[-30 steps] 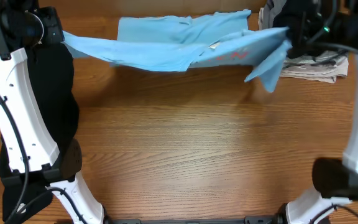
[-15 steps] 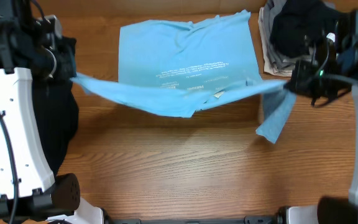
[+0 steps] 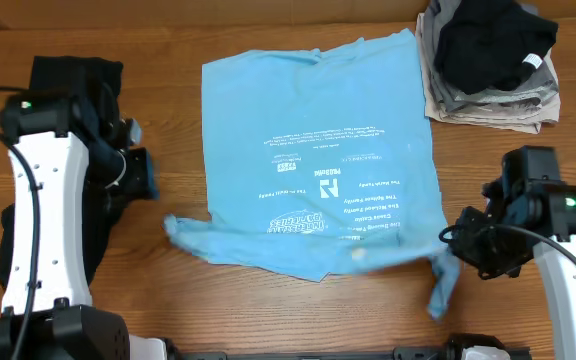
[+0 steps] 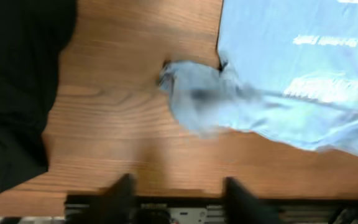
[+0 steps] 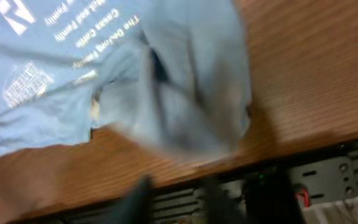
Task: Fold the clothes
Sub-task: 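Lower the T-shirt flat onto the table center and release both grippers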
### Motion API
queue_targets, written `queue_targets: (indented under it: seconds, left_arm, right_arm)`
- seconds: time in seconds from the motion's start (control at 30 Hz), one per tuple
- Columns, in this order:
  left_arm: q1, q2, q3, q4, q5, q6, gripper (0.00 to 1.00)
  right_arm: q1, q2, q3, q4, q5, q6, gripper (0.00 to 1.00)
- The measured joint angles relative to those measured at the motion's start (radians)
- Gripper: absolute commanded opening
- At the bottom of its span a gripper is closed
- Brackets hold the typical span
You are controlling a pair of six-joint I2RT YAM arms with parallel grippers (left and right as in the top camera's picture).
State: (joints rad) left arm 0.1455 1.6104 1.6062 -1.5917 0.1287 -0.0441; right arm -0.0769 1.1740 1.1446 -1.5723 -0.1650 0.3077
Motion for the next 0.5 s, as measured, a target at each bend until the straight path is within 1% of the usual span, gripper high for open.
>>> queue_targets:
  seconds: [0.03, 0.07, 0.1, 0.23, 0.33, 0.4, 0.47, 0.5]
  left_arm:
    - [0.000, 0.002, -0.020, 0.010, 0.007, 0.000, 0.94]
    - [-0.002, 0.002, -0.035, 0.019, 0.012, -0.001, 1.00]
    - [-0.002, 0.002, -0.045, 0.026, 0.018, -0.002, 1.00]
    - [-0.016, 0.002, -0.058, 0.058, 0.028, -0.001, 1.00]
    - [-0.027, 0.002, -0.058, 0.132, 0.037, 0.000, 1.00]
    - [-0.034, 0.002, -0.059, 0.221, 0.053, -0.001, 1.00]
    - [-0.048, 0.002, -0.063, 0.410, 0.101, 0.003, 1.00]
    - [-0.051, 0.002, -0.063, 0.435, 0.106, 0.003, 1.00]
  right_arm:
    - [0.000, 0.000, -0.006, 0.003, 0.000, 0.011, 0.78]
    - [0.000, 0.000, -0.006, 0.005, 0.000, 0.022, 0.84]
    - [0.000, -0.002, -0.006, 0.007, 0.000, 0.026, 0.87]
    - [0.000, -0.003, -0.006, 0.025, 0.003, 0.045, 0.89]
    - [0.000, -0.003, -0.006, 0.077, 0.005, 0.054, 0.91]
    - [0.000, -0.003, -0.006, 0.144, -0.002, 0.056, 0.91]
    - [0.000, -0.002, -0.007, 0.253, -0.043, 0.058, 0.92]
    - [0.000, -0.003, -0.008, 0.276, -0.052, 0.058, 0.92]
